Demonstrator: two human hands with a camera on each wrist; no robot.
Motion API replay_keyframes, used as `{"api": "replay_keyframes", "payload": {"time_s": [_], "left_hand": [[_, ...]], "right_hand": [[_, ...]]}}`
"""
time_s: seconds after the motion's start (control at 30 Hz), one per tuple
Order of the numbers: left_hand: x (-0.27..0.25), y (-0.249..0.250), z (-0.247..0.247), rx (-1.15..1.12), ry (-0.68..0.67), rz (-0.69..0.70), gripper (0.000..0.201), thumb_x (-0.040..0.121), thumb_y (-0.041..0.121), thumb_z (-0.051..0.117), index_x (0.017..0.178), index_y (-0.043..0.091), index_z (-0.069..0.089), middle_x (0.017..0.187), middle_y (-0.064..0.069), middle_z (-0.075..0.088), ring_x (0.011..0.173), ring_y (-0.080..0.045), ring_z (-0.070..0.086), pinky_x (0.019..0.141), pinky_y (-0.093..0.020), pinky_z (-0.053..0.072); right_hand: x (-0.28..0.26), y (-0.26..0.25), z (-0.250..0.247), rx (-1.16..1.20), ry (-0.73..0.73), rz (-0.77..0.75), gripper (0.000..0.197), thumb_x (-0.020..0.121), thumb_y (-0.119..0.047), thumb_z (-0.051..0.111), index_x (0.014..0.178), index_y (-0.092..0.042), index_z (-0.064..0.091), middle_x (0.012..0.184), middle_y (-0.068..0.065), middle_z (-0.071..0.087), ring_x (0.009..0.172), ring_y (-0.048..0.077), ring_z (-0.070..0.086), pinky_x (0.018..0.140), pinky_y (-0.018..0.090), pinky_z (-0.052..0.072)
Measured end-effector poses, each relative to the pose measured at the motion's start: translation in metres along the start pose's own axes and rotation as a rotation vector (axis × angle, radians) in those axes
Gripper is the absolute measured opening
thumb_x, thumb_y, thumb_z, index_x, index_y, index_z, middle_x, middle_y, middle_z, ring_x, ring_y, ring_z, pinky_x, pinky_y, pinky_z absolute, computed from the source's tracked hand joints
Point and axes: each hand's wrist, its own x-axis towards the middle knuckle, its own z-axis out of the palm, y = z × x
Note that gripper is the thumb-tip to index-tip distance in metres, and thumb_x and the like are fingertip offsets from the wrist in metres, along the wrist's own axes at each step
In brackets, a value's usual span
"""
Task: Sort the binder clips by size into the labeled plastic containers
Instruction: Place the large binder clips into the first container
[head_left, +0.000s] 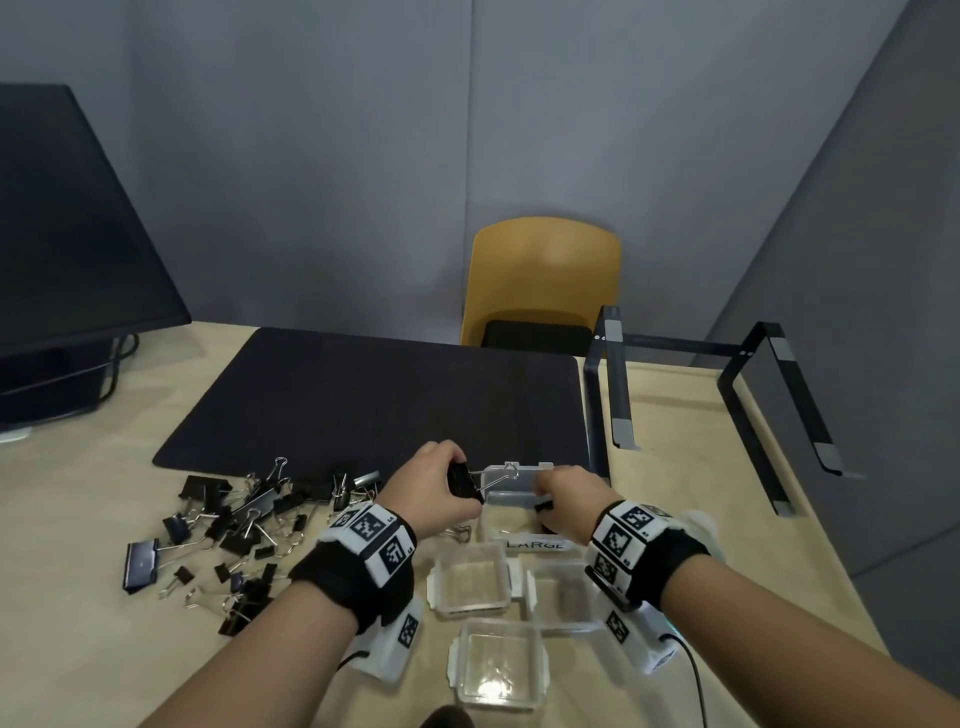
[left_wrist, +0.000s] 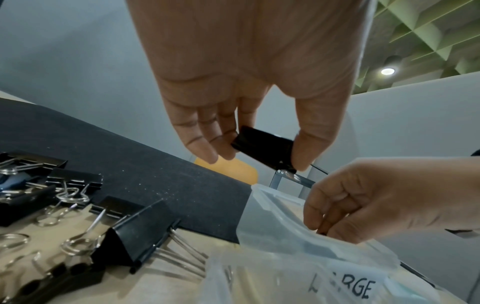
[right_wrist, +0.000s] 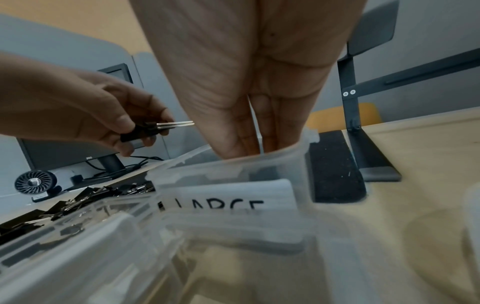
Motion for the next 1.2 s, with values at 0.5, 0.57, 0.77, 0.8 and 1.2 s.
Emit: {"api": "replay_keyframes", "payload": {"time_s": [0.5, 0.57, 0.77, 0.8, 1.2], "left_hand": [[0.009, 0.006, 0.010, 0.030, -0.070, 0.141, 0.052, 0.073, 0.029, 0.073, 0.120, 0.026, 0.052, 0.115, 0.010, 0.046, 0.102, -0.009, 0.051, 0.088, -0.026, 0.047], [0.009, 0.005, 0.012, 0.057, -0.086, 0.170, 0.054, 0.074, 0.028, 0.072, 0.124, 0.026, 0.052, 0.119, 0.009, 0.046, 0.107, -0.010, 0.050, 0.091, -0.025, 0.046], [0.009, 0.002, 0.012, 0.329, -0.086, 0.271, 0.057, 0.079, 0.037, 0.065, 0.131, 0.027, 0.046, 0.125, 0.008, 0.049, 0.116, -0.014, 0.044, 0.101, -0.029, 0.038], [0.009, 0.001, 0.012, 0.386, -0.065, 0.286, 0.056, 0.080, 0.038, 0.063, 0.131, 0.027, 0.045, 0.124, 0.008, 0.050, 0.116, -0.014, 0.044, 0.101, -0.030, 0.037], [0.018, 0.002, 0.019, 0.586, -0.122, 0.422, 0.039, 0.080, 0.041, 0.061, 0.116, 0.026, 0.054, 0.113, 0.009, 0.061, 0.111, -0.017, 0.047, 0.097, -0.035, 0.034]], "right_hand": [[0.001, 0.026, 0.004, 0.237, 0.099, 0.021, 0.037, 0.089, -0.009, 0.055, 0.126, -0.012, 0.056, 0.132, 0.006, 0.045, 0.117, 0.025, 0.051, 0.103, 0.027, 0.039], [0.001, 0.025, 0.006, 0.243, 0.102, 0.030, 0.037, 0.089, -0.007, 0.054, 0.126, -0.012, 0.056, 0.132, 0.006, 0.045, 0.116, 0.026, 0.051, 0.103, 0.028, 0.039], [-0.001, 0.019, 0.011, 0.265, 0.090, 0.059, 0.040, 0.088, -0.002, 0.050, 0.125, -0.014, 0.057, 0.129, 0.004, 0.047, 0.113, 0.026, 0.053, 0.102, 0.030, 0.040], [-0.002, 0.018, 0.011, 0.271, 0.088, 0.063, 0.040, 0.087, -0.001, 0.050, 0.125, -0.013, 0.057, 0.130, 0.005, 0.046, 0.114, 0.026, 0.053, 0.102, 0.030, 0.040], [-0.010, 0.003, 0.017, 0.337, 0.129, 0.092, 0.045, 0.085, 0.005, 0.049, 0.126, -0.012, 0.057, 0.133, 0.003, 0.046, 0.118, 0.020, 0.050, 0.101, 0.022, 0.036]]}}
